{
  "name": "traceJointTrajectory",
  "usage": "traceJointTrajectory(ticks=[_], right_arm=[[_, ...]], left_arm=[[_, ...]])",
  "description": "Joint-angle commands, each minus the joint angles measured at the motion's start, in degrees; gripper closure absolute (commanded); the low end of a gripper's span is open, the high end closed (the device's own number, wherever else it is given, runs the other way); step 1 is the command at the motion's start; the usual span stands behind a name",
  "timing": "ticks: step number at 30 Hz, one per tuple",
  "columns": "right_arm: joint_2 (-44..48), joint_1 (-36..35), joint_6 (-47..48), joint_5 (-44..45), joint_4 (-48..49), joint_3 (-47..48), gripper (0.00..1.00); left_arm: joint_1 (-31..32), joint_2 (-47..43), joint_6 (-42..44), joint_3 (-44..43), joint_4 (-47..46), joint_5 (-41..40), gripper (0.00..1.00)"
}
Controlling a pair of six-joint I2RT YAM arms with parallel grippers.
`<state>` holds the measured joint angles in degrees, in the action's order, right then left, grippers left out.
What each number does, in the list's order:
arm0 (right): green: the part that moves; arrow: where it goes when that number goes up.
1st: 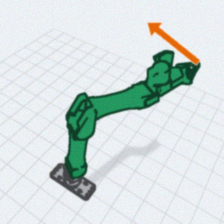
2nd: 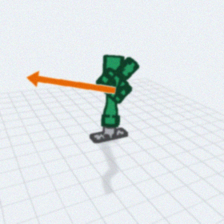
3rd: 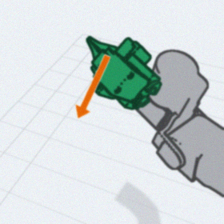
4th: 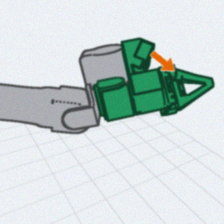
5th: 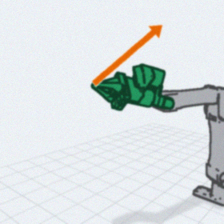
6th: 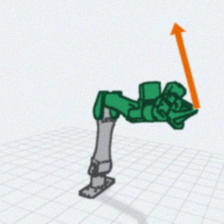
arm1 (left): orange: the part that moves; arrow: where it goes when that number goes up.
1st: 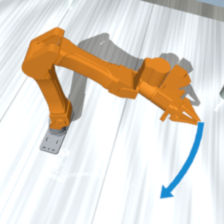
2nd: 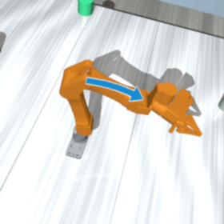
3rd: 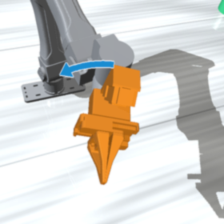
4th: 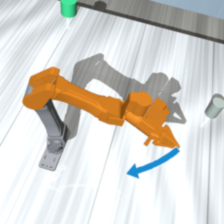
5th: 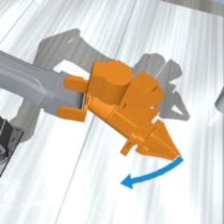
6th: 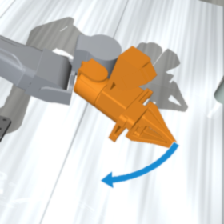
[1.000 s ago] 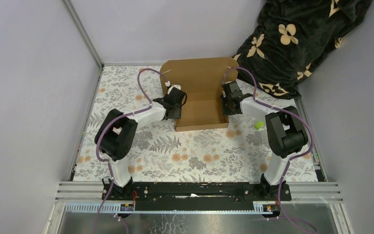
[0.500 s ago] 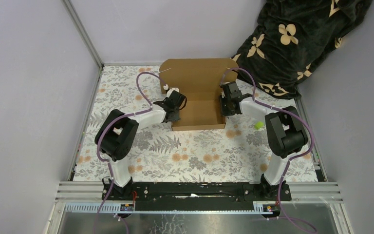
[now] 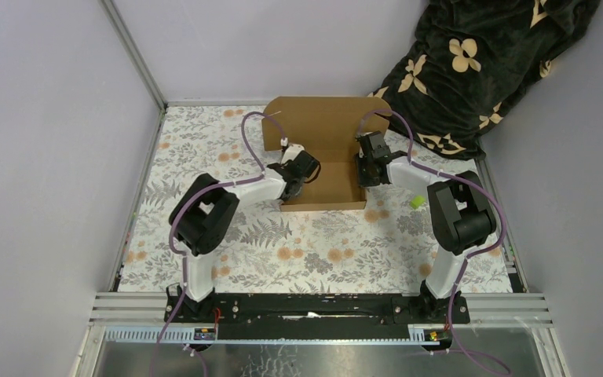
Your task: Fold the paper box
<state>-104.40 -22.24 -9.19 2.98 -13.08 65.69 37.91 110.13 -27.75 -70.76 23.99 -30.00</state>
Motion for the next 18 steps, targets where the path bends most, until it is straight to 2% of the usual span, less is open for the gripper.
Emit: traceJointTrajectory(ticks=[1,5,7,10,12,15,18], right_arm=[[1.0,0.3,0.5,0.9,0.3,0.5,0.76],[1.2,0.3,0.4,0.7,0.3,0.4,0.76],[1.2,0.3,0.3,0.6,0.4,0.3,0.76],[1.2,0.3,0.4,0.5,0.4,0.1,0.76],[1.2,0.3,0.4,0.5,0.3,0.1,0.75],[1.3,0.3,0.4,0.4,0.3,-0.2,0.76],[1.4,0.3,0.4,0.3,0.3,-0.5,0.76]], left_arm=[[1.7,3.7,1.5,-2.5,6.5,-9.2,0.99],[1.8,4.2,1.4,-2.8,6.7,-9.5,0.93],[1.8,3.3,1.6,-2.4,5.9,-8.9,0.86],[1.5,1.4,2.2,-1.5,3.9,-6.3,0.71],[0.8,0.2,3.0,-1.2,2.1,-3.2,0.62],[-1.7,-2.0,3.3,0.3,-1.3,3.2,0.55],[-3.3,-3.7,3.5,1.7,-3.9,5.8,0.51]])
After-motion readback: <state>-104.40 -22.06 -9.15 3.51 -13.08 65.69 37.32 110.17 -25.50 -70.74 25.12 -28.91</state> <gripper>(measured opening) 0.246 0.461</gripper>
